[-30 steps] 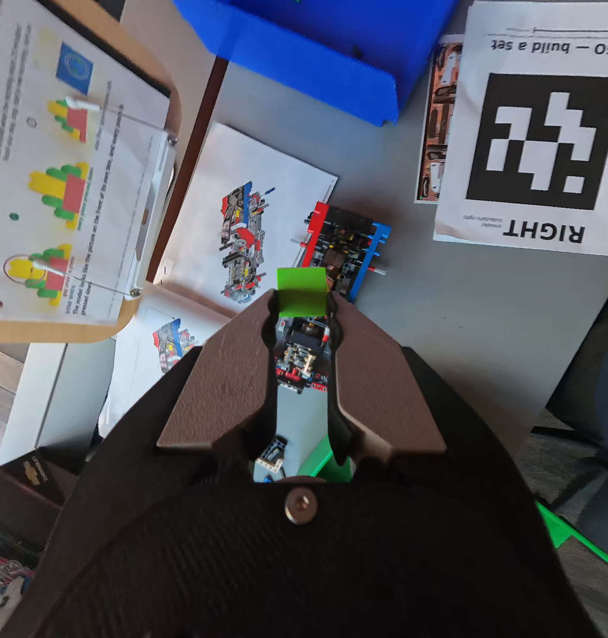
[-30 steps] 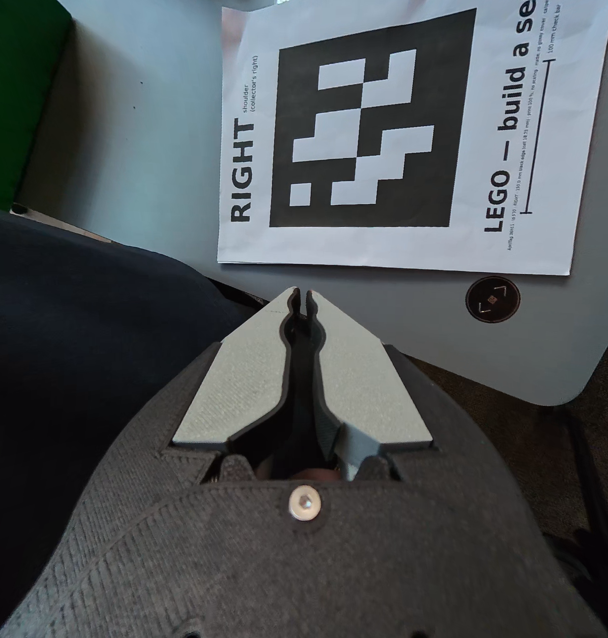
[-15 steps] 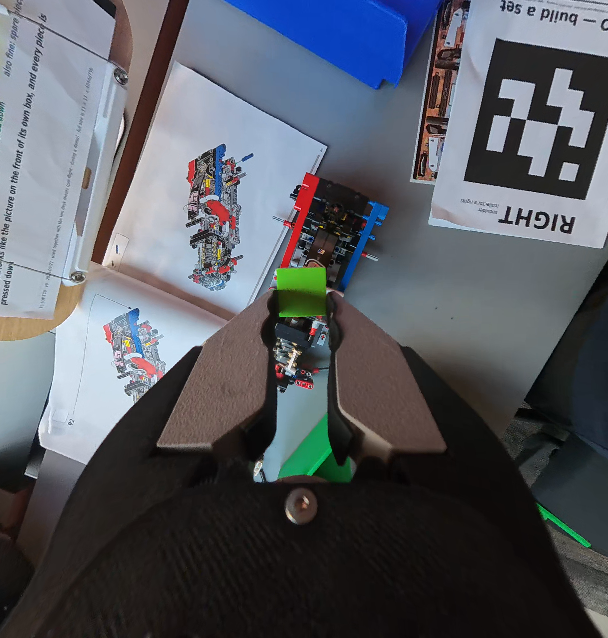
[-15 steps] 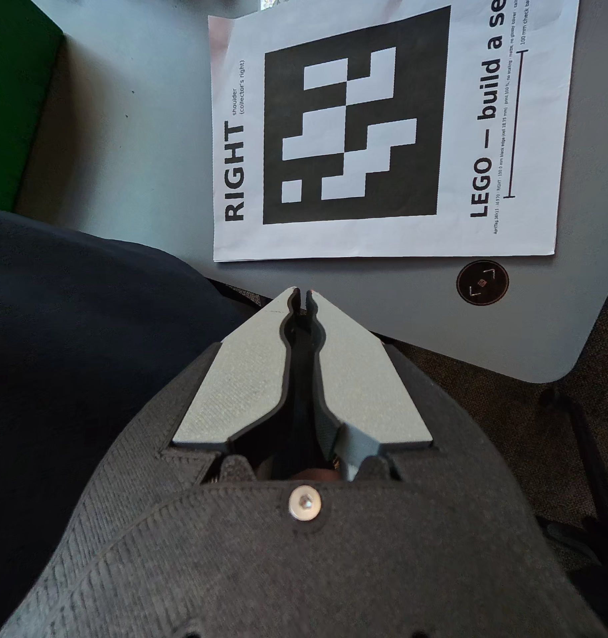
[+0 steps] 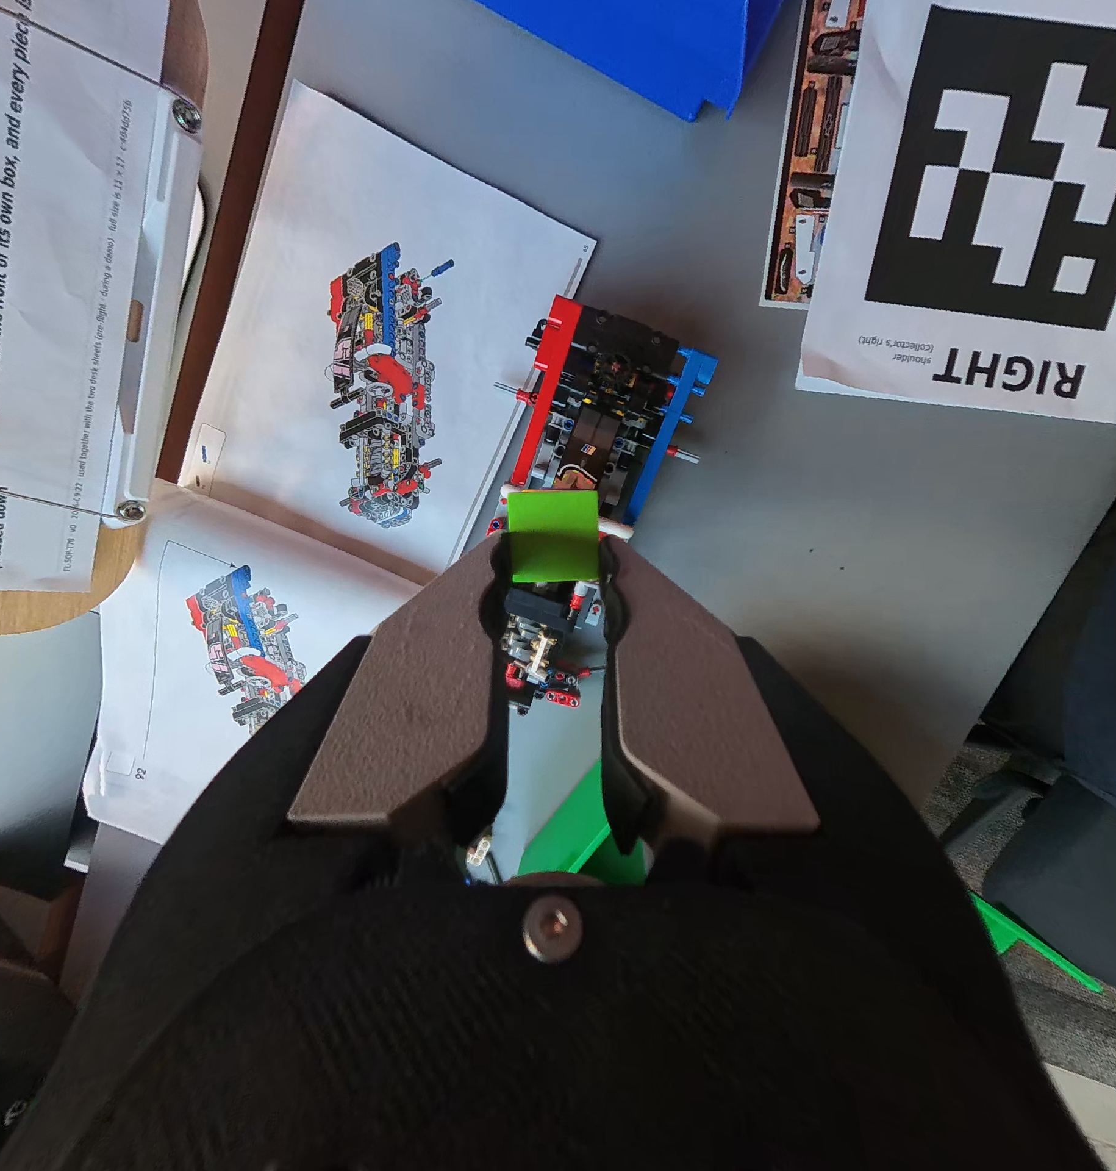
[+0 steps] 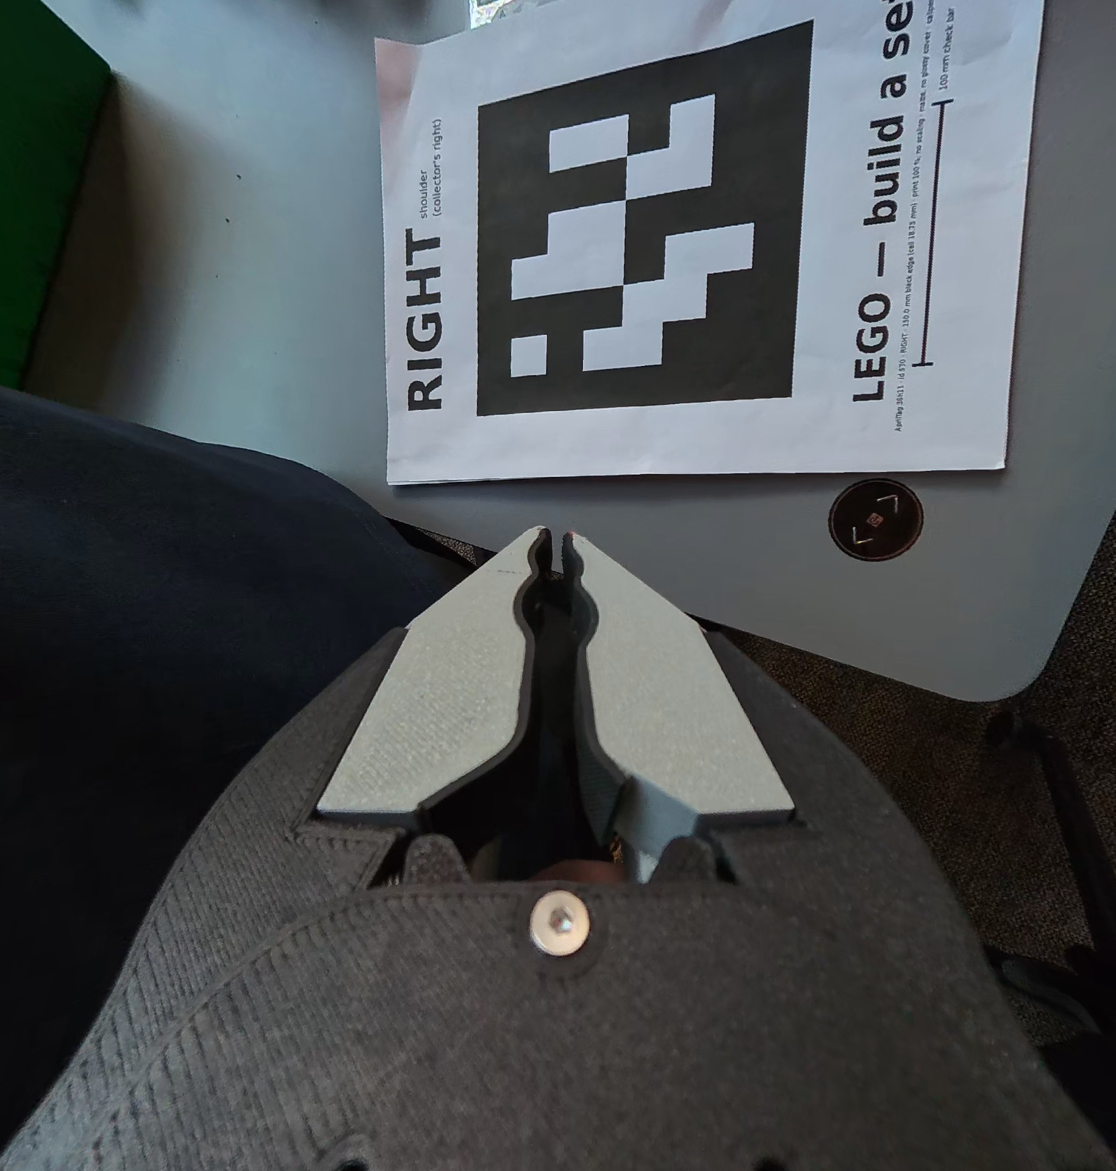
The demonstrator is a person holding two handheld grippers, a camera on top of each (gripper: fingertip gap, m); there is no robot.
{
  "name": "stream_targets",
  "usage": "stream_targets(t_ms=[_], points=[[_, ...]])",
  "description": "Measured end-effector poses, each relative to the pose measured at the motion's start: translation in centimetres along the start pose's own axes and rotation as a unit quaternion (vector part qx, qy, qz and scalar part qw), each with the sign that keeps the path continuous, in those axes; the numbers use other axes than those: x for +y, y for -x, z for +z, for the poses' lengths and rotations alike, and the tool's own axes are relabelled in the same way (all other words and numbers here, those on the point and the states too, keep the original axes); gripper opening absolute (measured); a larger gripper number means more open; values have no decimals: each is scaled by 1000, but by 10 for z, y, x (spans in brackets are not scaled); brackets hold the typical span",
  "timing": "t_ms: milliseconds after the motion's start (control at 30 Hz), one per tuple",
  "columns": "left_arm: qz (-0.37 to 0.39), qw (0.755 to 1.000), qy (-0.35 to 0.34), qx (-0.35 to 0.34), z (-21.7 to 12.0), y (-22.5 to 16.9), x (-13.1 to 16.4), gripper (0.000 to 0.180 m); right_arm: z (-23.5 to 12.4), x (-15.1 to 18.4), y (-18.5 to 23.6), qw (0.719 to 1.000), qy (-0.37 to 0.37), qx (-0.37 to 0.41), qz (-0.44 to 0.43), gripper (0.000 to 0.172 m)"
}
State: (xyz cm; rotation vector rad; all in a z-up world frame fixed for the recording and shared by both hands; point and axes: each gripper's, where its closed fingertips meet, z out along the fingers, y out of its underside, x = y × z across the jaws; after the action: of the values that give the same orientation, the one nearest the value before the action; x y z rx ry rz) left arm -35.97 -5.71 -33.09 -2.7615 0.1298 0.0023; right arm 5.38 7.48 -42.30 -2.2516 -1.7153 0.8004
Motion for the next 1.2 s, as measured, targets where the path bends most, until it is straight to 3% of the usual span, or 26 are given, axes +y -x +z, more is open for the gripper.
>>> stream_targets(t_ms=[633, 733, 867, 1067, 1200], points=[[-8, 1000, -4, 7, 4, -1, 3, 26, 1, 0, 1, 1000, 1, -1, -1, 1], [-15, 1000, -4, 0, 5, 2, 3, 39, 1, 0, 1, 1000, 1, -1, -1, 1], [-13, 1000, -11, -2, 4, 2, 1, 42, 0, 1, 1, 1000, 1, -1, 0, 1], [-17, 999, -22, -20, -10, 8, -2, 53, 0, 3, 0, 1000, 3, 0, 0, 1], [-56, 996, -66, -34, -31, 17, -4, 53, 0, 2, -1, 1000, 0, 1, 2, 1]])
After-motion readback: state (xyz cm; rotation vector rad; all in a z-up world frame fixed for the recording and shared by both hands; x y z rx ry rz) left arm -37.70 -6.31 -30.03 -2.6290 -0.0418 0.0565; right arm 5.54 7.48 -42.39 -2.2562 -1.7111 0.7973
